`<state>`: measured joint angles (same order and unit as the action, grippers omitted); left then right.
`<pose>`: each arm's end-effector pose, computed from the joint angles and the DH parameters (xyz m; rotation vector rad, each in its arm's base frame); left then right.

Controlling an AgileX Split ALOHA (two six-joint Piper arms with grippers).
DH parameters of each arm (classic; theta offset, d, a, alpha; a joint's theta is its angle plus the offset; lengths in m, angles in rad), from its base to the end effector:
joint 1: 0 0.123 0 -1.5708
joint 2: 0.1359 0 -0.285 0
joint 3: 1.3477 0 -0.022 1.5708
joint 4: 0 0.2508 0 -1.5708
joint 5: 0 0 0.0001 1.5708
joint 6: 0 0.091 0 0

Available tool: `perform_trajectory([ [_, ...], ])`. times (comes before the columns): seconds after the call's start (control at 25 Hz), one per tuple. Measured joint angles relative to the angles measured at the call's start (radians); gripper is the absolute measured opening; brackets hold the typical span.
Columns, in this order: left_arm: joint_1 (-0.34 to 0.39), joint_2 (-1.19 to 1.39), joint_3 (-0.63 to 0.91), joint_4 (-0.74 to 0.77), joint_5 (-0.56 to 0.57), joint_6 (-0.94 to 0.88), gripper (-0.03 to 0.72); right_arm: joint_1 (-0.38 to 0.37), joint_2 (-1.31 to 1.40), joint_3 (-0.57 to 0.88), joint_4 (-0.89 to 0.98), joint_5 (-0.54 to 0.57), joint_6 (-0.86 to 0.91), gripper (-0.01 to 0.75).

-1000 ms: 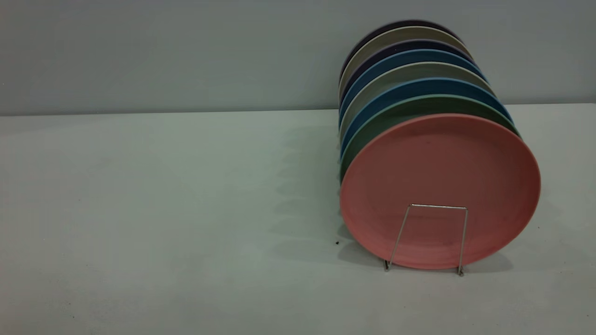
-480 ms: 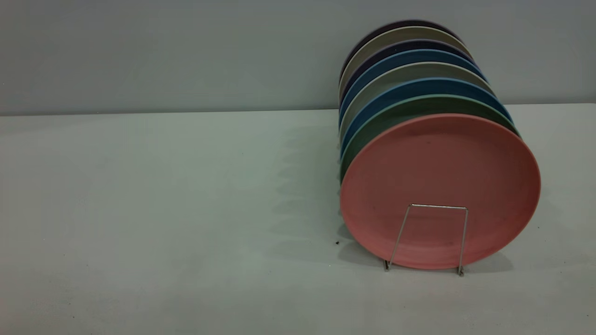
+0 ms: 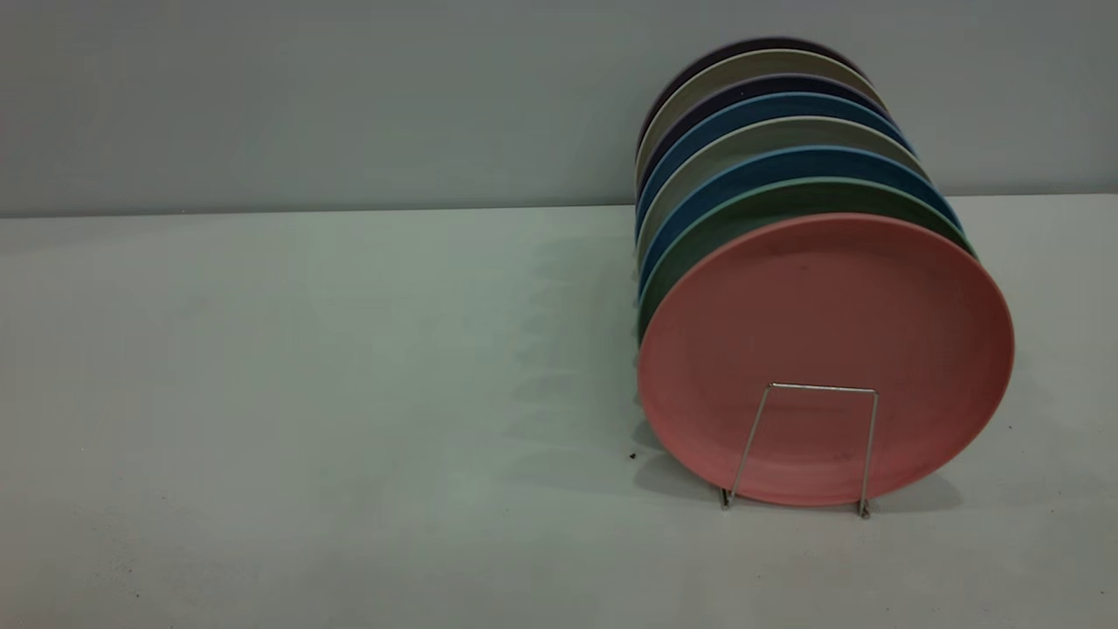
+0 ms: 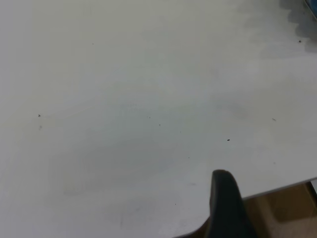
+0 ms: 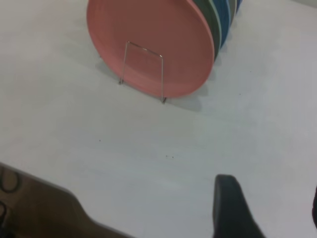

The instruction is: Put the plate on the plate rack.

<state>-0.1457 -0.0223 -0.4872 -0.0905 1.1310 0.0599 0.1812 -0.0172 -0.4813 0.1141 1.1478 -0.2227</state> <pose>-0.0110 -0.0059 0.2683 0.2246 2.0936 -0.1608 -0.0111 0.0076 0.2656 -0.4381 2.0836 0.1140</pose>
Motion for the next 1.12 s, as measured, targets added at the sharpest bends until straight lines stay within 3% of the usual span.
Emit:
perform_trajectory([
  [0.36,0.016,0.0,0.0,0.0,0.0,-0.001,0.469,-0.022,-0.001,0.001,0.0,0.0,0.003,0.406],
  [0.56,0.117,0.0,0.0,0.0,0.0,-0.003,0.469,-0.206,-0.001,0.001,0.0,0.0,0.003,0.406],
  [0.68,0.161,0.0,0.0,0.0,0.0,-0.003,0.469,-0.261,-0.001,0.001,0.0,0.0,0.003,0.406],
  [0.84,0.19,0.0,0.0,0.0,0.0,-0.003,0.469,-0.263,-0.001,0.001,-0.001,0.0,0.003,0.406],
  [1.12,0.179,0.0,0.0,0.0,0.0,-0.003,0.469,-0.261,-0.001,0.001,-0.001,0.0,0.003,0.406],
])
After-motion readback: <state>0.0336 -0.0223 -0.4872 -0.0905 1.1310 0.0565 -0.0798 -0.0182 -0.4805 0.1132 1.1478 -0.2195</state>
